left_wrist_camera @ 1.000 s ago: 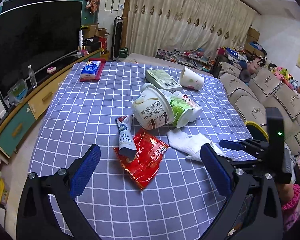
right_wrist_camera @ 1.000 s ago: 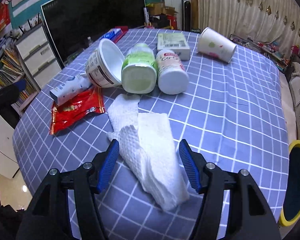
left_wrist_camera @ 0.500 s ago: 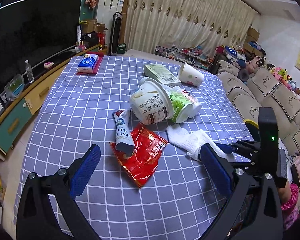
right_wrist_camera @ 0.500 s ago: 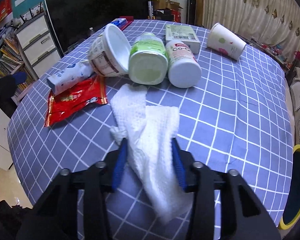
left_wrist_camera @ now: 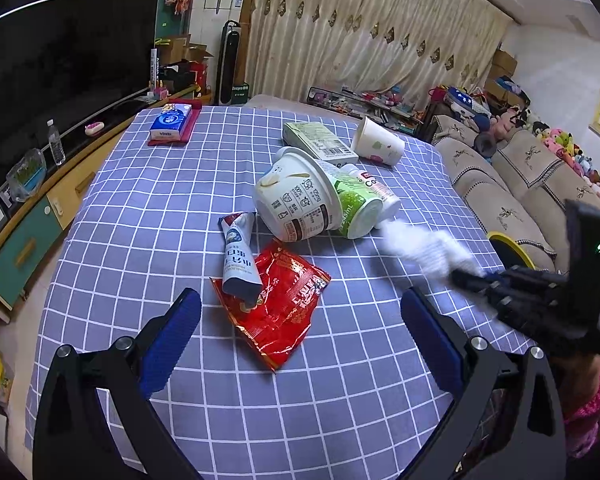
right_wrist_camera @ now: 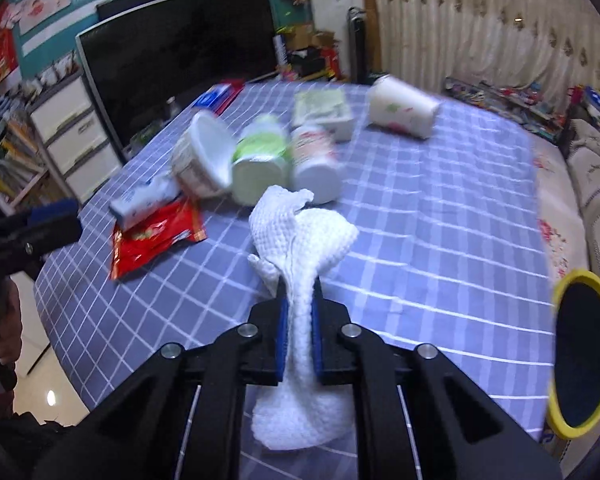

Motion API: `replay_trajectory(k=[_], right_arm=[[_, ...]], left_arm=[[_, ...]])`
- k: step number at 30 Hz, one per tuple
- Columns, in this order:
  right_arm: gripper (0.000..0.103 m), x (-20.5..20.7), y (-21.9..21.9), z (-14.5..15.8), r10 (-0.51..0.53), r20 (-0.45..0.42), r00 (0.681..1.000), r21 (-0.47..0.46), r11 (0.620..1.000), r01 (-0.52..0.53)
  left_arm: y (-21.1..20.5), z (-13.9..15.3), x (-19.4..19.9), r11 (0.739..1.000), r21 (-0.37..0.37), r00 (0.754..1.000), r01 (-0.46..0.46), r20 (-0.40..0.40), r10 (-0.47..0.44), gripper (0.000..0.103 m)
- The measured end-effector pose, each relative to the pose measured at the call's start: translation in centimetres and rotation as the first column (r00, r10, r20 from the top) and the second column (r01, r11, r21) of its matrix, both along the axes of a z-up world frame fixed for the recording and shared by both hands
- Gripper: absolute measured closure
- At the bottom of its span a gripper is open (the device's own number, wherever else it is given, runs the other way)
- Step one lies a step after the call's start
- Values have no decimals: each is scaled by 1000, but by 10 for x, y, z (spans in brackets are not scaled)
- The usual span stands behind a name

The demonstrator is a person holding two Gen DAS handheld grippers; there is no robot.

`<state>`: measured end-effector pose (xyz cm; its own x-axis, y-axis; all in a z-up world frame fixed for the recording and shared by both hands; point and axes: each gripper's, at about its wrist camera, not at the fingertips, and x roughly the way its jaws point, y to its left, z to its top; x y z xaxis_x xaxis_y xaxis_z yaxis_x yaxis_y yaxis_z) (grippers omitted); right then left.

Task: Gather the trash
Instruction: 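Carry the white tissue with the right gripper into the bin and release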

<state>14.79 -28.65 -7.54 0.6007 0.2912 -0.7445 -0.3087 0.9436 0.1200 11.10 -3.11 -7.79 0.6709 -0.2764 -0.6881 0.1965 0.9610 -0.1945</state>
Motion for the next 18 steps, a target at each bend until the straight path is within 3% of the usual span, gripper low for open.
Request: replay_trajectory(k=[9, 18], right_arm=[[93, -13, -99, 12, -242, 38, 970, 5, 970, 242], [93, -24, -218, -9, -516, 6, 857, -15, 857, 516]], left_arm=[[-14, 0, 2, 1000, 15, 1000, 26, 0, -26, 5], [-36, -2, 7, 998, 34, 998, 61, -8, -61, 5]])
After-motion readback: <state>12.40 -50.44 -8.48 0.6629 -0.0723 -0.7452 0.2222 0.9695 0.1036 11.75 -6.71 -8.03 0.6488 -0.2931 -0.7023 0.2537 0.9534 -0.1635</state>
